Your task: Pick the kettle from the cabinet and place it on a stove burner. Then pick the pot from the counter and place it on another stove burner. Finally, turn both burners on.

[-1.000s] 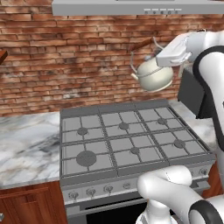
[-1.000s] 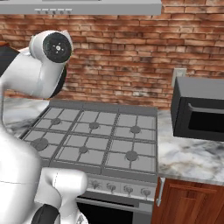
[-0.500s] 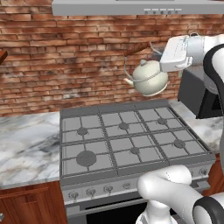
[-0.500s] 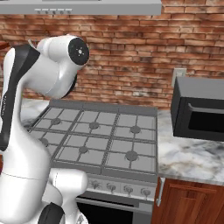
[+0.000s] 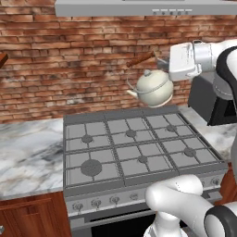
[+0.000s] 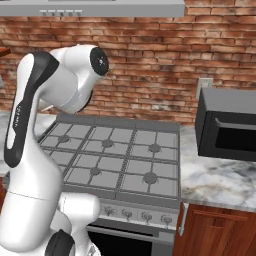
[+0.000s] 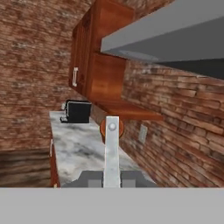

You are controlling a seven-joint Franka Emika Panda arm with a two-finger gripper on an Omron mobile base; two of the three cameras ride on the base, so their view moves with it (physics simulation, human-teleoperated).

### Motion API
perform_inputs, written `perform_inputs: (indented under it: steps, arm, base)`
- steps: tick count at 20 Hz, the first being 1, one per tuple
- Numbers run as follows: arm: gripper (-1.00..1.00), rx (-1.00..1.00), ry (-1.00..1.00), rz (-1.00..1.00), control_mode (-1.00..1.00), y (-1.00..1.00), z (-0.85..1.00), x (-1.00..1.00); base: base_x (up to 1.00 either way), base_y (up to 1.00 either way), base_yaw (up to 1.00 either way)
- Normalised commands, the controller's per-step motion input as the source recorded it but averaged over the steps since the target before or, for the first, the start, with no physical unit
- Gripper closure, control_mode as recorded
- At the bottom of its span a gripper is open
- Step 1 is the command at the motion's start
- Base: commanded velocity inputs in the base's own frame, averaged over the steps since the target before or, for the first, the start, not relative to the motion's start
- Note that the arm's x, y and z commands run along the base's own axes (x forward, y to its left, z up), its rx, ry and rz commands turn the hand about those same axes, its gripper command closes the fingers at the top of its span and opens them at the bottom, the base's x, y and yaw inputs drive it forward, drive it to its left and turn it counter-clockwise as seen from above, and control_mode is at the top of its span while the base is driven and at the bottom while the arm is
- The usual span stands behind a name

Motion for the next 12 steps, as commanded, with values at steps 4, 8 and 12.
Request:
perform_inputs:
  steps: [4, 8, 12]
  arm:
    - [1.0, 0.0, 0.01, 0.1, -1.0, 0.07, -0.24, 0.0]
    - [1.0, 0.01, 0.0, 0.09, -1.0, 0.08, -0.24, 0.0]
    - [1.0, 0.01, 0.01, 0.08, -1.0, 0.08, -0.18, 0.04]
  base:
    - [0.0, 0.0, 0.0]
    - [0.0, 0.0, 0.0]
    - [0.0, 0.0, 0.0]
